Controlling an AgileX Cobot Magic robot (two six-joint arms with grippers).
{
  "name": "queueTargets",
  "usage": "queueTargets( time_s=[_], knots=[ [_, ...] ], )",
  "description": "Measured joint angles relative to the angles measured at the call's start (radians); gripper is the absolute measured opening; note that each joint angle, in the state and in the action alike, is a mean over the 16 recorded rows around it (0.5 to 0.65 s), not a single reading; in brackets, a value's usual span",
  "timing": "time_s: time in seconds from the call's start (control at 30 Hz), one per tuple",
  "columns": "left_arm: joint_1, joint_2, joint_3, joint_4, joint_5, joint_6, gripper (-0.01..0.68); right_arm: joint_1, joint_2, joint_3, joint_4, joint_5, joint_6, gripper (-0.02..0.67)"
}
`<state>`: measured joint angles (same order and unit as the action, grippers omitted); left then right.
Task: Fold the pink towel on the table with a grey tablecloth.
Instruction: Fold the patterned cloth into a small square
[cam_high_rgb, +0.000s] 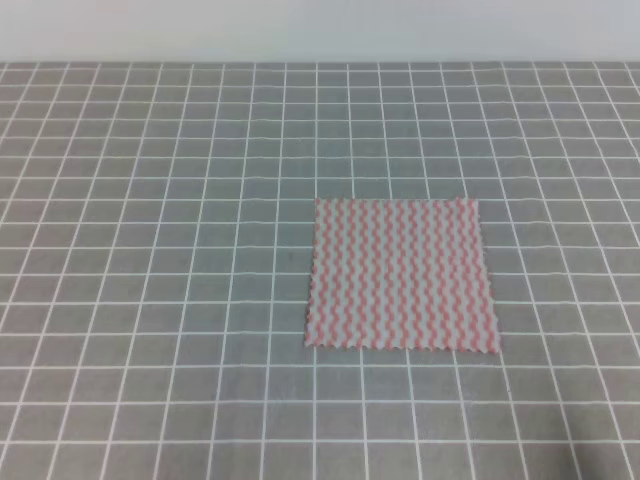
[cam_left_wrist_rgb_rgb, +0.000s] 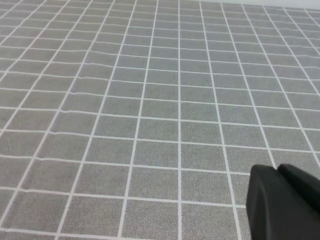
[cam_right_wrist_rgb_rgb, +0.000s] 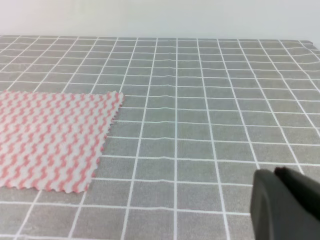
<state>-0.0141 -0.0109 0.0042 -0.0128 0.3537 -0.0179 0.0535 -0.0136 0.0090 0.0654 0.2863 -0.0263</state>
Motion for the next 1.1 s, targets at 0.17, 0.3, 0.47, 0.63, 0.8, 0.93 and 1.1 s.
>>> queueTargets(
  time_s=[0.17, 0.3, 0.47, 0.63, 0.8, 0.93, 1.1],
  knots=[
    [0.000, -0.005, 0.004, 0.000, -0.004, 0.000, -0.002, 0.000, -0.002, 0.001, 0.000, -0.002, 0.000, -0.018],
    [0.000, -0.004, 0.003, 0.000, -0.004, 0.000, -0.002, 0.000, -0.002, 0.002, 0.000, -0.002, 0.000, -0.018],
    [0.000, -0.005, 0.004, 0.000, -0.006, 0.000, -0.002, 0.000, 0.000, 0.000, 0.000, -0.002, 0.000, -0.018],
    [0.000, -0.005, 0.004, 0.000, -0.006, 0.000, -0.002, 0.000, 0.000, 0.000, 0.000, -0.002, 0.000, -0.018],
    [0.000, -0.004, 0.004, 0.000, -0.005, 0.000, -0.003, 0.000, 0.004, -0.003, 0.000, 0.000, 0.000, -0.018],
    [0.000, -0.002, 0.003, 0.000, -0.004, 0.000, -0.003, 0.000, 0.003, -0.002, 0.000, -0.001, 0.000, -0.018],
    [0.000, -0.002, 0.003, 0.000, -0.004, 0.000, -0.003, 0.000, 0.001, 0.000, 0.000, -0.001, 0.000, -0.018]
  ],
)
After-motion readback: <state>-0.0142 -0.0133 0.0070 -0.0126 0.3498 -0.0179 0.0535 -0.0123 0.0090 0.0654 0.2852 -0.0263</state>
